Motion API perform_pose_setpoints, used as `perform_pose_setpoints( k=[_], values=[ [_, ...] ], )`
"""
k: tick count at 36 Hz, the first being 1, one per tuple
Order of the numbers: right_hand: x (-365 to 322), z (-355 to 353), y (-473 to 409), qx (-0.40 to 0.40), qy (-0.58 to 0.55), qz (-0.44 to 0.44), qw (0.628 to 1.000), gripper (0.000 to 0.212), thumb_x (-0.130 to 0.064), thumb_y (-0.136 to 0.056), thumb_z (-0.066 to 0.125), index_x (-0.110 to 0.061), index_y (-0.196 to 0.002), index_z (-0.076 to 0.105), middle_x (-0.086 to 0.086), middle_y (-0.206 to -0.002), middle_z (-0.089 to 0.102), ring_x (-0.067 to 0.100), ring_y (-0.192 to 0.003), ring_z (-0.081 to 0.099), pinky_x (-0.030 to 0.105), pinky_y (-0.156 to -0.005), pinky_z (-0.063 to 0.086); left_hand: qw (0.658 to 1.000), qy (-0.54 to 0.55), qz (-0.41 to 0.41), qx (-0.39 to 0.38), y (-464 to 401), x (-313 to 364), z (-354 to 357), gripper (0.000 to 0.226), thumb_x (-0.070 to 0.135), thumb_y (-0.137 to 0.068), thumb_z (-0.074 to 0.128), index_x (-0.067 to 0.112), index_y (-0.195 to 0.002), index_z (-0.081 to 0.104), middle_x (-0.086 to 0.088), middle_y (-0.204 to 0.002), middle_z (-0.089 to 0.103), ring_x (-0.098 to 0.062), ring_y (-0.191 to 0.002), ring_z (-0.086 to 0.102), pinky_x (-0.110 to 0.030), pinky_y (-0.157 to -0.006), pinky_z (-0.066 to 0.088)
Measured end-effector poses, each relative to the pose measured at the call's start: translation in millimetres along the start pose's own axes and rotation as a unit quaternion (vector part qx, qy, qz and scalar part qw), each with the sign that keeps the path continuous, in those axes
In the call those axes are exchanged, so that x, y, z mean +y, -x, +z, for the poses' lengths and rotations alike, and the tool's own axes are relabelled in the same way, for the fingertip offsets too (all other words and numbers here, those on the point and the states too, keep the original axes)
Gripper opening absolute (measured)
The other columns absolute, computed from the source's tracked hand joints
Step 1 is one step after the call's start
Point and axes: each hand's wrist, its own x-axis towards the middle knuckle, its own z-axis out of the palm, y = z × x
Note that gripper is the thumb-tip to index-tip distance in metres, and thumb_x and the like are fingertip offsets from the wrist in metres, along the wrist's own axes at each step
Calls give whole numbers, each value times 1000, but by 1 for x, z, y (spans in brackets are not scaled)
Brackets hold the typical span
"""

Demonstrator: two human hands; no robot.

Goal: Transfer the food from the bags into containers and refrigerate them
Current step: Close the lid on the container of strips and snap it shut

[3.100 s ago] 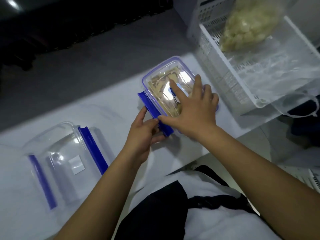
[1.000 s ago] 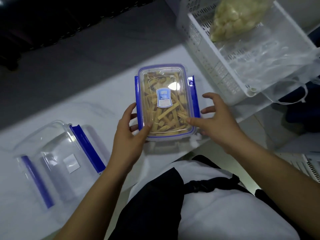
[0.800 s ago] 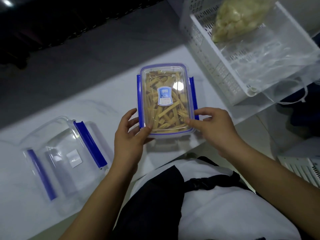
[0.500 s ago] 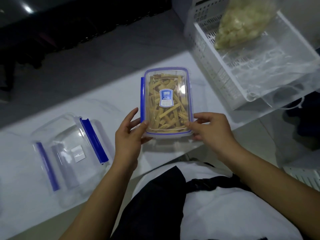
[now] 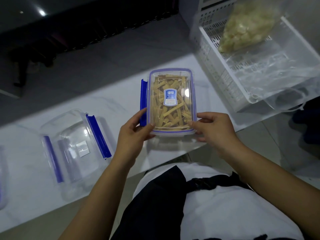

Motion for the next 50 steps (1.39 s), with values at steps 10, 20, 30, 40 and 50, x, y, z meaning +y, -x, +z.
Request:
perform_pose_setpoints(
  k=[10,20,30,40,50],
  values=[
    [3,0,0,-2,-23,14,1000,23,-18,-79,84,-32,-82,67,-12,-68,71,11,-63,71,33,-59,59,993,100,-55,24,10,-1,8,42,17,-94,69,19,-135,62,1,-125,69,-19,-112,70,-36,-79,62],
    [3,0,3,-3,-24,8,1000,23,-15,-80,83,-33,-82,69,-5,-68,71,13,-67,70,37,-62,62,993,108,-50,17,10,-3,6,42,19,-89,72,23,-131,66,7,-118,73,-18,-110,71,-36,-80,62],
    [6,-2,2,-10,21,-7,1000,16,-19,-84,80,-30,-89,71,-14,-63,69,16,-71,72,45,-68,64,992,107,-60,23,10,-3,4,40,19,-87,74,23,-127,67,3,-123,70,-20,-112,70,-37,-80,62],
    [3,0,-9,-3,-27,38,999,26,-13,-82,82,-16,-106,74,-5,-65,70,15,-60,70,33,-60,59,992,90,-73,45,2,-2,5,37,23,-86,76,29,-122,69,13,-117,70,-12,-107,71,-30,-68,61],
    [-1,-1,-16,-3,-58,78,995,25,-9,-76,86,-12,-97,74,6,-82,76,25,-72,76,38,-61,61,991,77,-103,23,-6,1,2,35,22,-87,74,26,-122,66,6,-121,66,-10,-102,72,-33,-70,62]
  ],
)
